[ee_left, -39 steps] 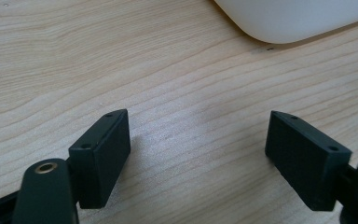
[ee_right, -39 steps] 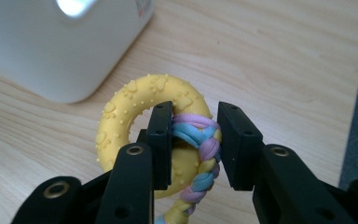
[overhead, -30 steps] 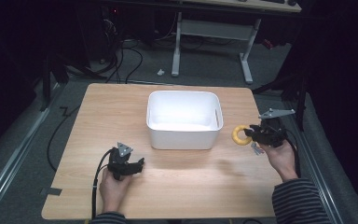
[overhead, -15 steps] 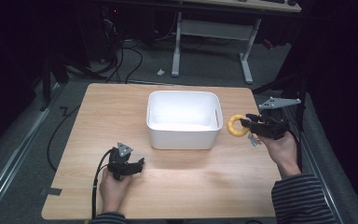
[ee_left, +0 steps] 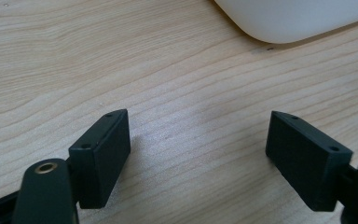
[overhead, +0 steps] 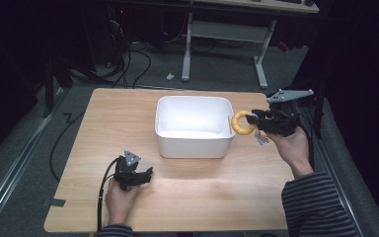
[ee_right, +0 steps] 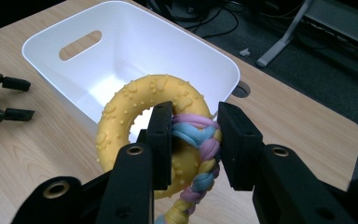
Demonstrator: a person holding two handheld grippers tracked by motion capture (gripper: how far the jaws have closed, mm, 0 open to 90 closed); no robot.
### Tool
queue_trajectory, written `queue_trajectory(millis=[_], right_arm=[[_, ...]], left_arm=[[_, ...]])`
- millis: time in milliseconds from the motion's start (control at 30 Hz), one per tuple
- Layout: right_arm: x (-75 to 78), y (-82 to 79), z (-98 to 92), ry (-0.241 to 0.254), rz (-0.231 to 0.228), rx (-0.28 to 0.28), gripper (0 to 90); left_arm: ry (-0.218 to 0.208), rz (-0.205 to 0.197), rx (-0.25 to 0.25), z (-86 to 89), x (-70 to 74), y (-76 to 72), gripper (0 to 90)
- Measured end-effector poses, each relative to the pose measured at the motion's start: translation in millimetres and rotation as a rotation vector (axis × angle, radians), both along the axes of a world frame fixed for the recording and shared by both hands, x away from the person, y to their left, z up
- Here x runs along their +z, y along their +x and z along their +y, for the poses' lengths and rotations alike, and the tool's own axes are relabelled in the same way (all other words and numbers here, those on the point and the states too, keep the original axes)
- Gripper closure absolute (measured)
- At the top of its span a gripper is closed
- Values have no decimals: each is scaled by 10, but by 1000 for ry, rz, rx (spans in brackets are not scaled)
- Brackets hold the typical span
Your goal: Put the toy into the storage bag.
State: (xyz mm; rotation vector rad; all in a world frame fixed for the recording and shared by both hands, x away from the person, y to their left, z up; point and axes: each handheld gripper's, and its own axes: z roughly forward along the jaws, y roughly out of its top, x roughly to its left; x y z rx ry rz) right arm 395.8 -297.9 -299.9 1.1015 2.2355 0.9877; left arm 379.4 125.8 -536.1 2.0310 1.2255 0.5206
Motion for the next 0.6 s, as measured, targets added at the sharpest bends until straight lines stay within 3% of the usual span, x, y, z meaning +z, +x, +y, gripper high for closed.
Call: queue_trajectory(millis=[333, 600], right_arm=[[122, 132, 118, 43, 3, 26, 676], [122, 221, 179, 73, 19, 31, 676]], left_arm=[[0, 0, 0, 0, 0, 0, 221], [0, 0, 0, 0, 0, 0, 221]])
